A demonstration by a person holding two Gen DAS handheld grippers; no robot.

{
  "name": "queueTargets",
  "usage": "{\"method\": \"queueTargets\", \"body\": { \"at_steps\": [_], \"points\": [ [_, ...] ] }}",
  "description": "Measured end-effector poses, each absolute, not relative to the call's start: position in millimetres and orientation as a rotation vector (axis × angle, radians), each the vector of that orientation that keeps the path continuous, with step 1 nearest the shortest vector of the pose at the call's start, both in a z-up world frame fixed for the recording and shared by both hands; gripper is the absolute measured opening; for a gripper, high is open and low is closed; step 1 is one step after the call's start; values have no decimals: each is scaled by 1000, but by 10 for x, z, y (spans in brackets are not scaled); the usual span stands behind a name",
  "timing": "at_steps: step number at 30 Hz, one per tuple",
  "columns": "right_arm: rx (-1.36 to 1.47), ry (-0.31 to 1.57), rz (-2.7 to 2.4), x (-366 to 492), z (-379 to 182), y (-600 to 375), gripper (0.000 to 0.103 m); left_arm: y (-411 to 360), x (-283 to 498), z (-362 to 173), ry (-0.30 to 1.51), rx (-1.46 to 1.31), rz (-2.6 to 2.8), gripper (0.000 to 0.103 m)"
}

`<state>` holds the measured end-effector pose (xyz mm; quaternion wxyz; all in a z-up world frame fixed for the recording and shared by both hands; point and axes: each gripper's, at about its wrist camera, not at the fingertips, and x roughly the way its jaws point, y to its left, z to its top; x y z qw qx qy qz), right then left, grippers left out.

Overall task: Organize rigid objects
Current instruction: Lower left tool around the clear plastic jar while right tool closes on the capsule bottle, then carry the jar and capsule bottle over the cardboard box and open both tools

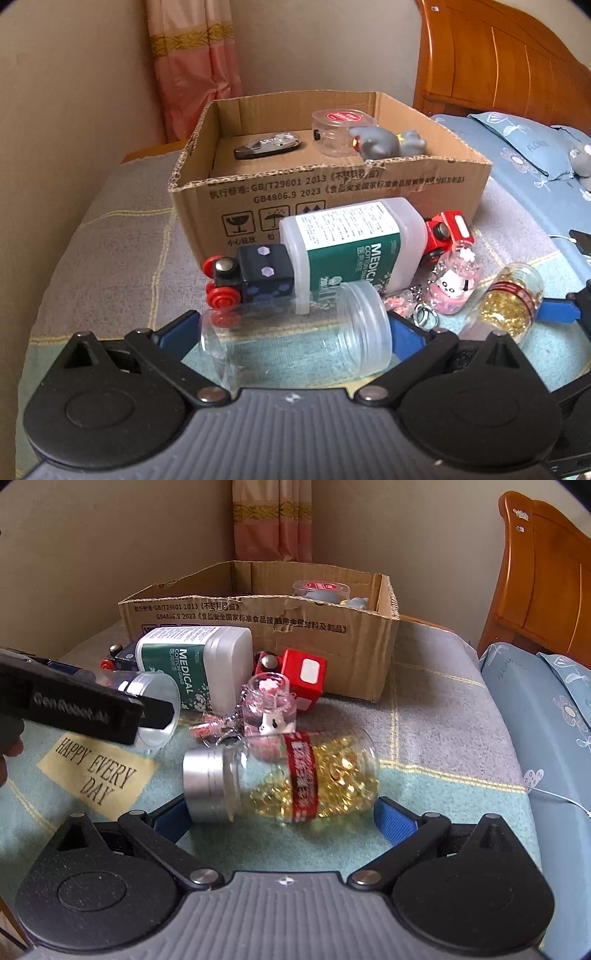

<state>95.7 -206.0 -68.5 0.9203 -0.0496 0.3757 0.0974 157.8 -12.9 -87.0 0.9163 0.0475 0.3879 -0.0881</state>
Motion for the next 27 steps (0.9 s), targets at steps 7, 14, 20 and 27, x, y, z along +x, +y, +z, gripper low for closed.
{"method": "queueTargets", "body": {
  "at_steps": [7, 14, 20, 27],
  "points": [
    [-126, 742, 163, 1001, -625, -1999, 103, -98, 1622, -869, 822, 72, -193, 100],
    [-156, 773, 211, 1073, -566, -2004, 98, -58, 1651, -837, 827, 63, -202, 96],
    [-125, 832, 273, 1098, -479, -2100, 98, -35, 1609, -712, 816, 133, -243, 96],
    [-167, 837, 325, 1075, -231, -2186, 98, -9, 1473, -388, 801, 229, -327, 96]
  ]
}}
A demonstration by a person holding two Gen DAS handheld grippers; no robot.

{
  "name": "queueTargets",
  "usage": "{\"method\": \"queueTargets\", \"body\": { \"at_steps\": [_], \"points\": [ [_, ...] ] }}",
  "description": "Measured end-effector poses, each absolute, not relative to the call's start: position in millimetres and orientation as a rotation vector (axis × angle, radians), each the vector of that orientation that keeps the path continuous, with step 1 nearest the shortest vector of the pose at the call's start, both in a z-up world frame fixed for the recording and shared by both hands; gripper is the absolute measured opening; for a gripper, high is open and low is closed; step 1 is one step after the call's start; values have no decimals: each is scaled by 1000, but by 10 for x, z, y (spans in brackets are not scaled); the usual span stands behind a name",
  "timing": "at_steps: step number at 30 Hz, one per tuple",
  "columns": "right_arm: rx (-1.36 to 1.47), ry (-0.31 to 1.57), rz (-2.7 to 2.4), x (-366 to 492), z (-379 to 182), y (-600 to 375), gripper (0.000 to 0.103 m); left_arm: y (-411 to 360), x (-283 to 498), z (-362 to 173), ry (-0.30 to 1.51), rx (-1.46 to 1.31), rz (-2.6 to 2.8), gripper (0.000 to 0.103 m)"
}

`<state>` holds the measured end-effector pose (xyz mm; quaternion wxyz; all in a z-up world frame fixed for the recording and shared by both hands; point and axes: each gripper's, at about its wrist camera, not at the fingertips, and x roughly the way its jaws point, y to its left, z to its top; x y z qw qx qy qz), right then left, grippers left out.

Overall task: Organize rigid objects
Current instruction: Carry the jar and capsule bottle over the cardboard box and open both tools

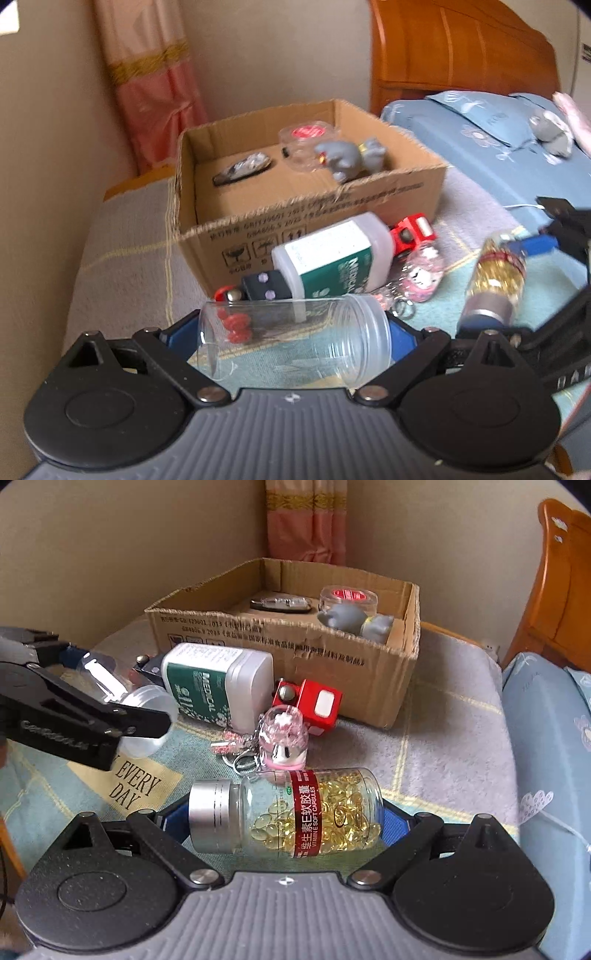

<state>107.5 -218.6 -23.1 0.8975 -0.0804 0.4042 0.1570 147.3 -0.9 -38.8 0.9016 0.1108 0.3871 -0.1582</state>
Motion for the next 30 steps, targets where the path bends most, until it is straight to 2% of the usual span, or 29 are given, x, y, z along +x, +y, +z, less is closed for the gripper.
{"method": "queueTargets", "body": {
  "at_steps": [7, 14, 22, 30],
  "points": [
    [-151, 784, 370, 1115, 142, -2307, 98, -25, 1524, -10, 725, 270, -373, 96],
    [-160, 718, 364, 1251, 370, -2309, 98, -118, 2000, 210, 651, 310, -350, 96],
    [-130, 672, 351, 1390, 536, -2315, 98, -235, 2667, 160, 644, 316, -297, 96],
    [-146, 654, 345, 1471, 613, -2299, 98, -180, 2851, 79, 650, 304, -238, 99]
  ]
}}
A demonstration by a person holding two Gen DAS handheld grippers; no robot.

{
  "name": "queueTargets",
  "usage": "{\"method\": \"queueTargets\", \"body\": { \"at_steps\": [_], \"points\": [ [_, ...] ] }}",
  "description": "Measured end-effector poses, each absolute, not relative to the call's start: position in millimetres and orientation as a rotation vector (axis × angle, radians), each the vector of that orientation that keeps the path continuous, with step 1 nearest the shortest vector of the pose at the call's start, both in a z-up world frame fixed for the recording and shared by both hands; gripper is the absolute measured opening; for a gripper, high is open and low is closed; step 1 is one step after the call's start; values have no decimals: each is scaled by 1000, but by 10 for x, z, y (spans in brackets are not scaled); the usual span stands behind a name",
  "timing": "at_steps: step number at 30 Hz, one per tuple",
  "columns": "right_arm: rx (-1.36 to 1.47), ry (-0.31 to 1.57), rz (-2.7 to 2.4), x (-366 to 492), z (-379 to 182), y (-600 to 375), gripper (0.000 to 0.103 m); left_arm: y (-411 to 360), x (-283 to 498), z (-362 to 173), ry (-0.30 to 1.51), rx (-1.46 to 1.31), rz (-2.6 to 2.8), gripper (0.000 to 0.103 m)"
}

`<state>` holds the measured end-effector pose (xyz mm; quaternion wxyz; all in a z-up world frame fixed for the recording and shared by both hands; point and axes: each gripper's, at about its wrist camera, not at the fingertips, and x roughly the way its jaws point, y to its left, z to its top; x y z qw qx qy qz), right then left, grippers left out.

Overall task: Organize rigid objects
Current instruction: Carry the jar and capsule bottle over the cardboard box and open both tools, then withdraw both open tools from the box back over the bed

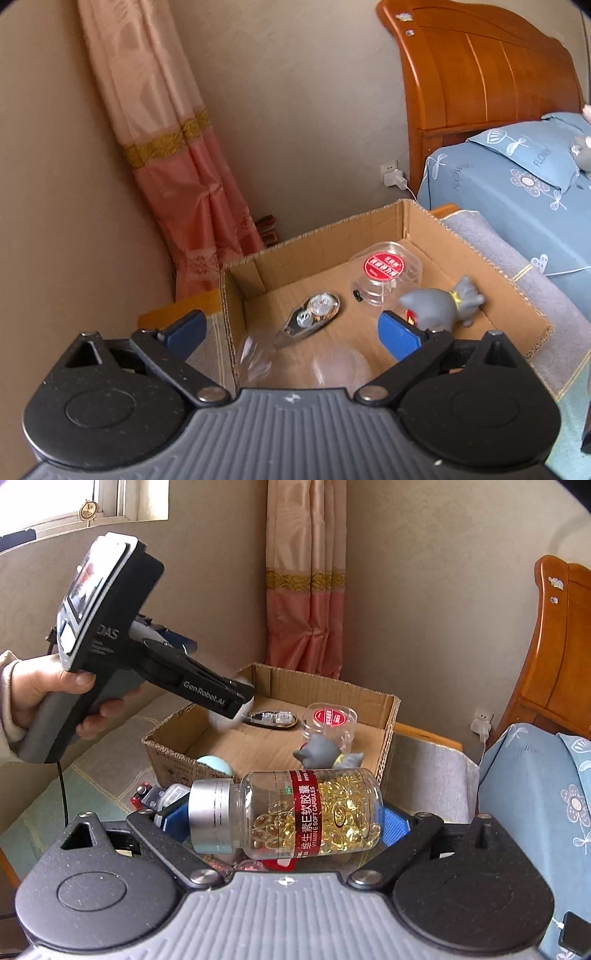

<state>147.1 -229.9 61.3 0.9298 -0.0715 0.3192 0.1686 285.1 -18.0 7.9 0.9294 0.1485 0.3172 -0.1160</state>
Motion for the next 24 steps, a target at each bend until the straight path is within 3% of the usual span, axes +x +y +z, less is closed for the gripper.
{"method": "queueTargets", "body": {
  "at_steps": [24],
  "points": [
    [-98, 698, 248, 2257, 683, -2069, 98, 470, 2047, 204, 656, 159, -261, 102]
  ]
}}
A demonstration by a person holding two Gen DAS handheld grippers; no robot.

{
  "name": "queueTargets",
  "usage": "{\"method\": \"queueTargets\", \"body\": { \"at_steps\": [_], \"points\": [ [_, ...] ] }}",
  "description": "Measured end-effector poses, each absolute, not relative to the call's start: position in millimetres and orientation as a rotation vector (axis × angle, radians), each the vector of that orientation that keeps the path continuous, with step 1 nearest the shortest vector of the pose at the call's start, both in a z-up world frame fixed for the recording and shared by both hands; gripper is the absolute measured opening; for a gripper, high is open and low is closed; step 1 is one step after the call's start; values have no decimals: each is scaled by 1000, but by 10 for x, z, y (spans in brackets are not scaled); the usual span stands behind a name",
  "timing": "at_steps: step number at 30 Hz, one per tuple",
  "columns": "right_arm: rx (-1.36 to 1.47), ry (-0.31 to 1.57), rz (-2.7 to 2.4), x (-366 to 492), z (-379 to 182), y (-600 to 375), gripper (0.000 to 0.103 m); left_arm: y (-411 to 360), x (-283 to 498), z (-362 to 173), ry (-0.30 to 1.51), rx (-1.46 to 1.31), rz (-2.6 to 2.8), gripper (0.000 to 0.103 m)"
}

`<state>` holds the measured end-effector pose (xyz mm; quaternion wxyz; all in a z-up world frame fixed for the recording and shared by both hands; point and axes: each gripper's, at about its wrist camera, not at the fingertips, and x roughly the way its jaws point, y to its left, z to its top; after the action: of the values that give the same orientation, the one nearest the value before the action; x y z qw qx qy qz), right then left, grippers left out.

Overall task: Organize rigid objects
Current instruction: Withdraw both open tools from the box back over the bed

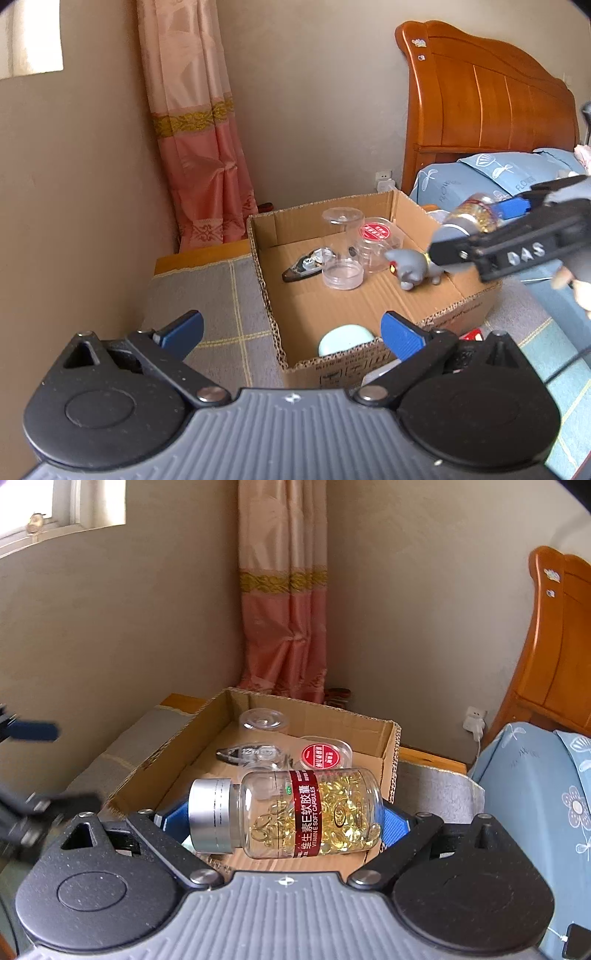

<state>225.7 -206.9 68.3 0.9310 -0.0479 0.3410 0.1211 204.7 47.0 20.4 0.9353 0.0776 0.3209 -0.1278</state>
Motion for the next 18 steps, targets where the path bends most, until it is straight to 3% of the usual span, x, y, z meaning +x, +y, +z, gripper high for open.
{"method": "queueTargets", "body": {
  "at_steps": [2, 18],
  "points": [
    [-85, 711, 243, 2301, 663, -2061, 103, 507, 2038, 193, 663, 144, -267, 102],
    [-97, 689, 196, 1760, 687, -2076, 103, 656, 1772, 126, 676, 121, -236, 102]
  ]
}}
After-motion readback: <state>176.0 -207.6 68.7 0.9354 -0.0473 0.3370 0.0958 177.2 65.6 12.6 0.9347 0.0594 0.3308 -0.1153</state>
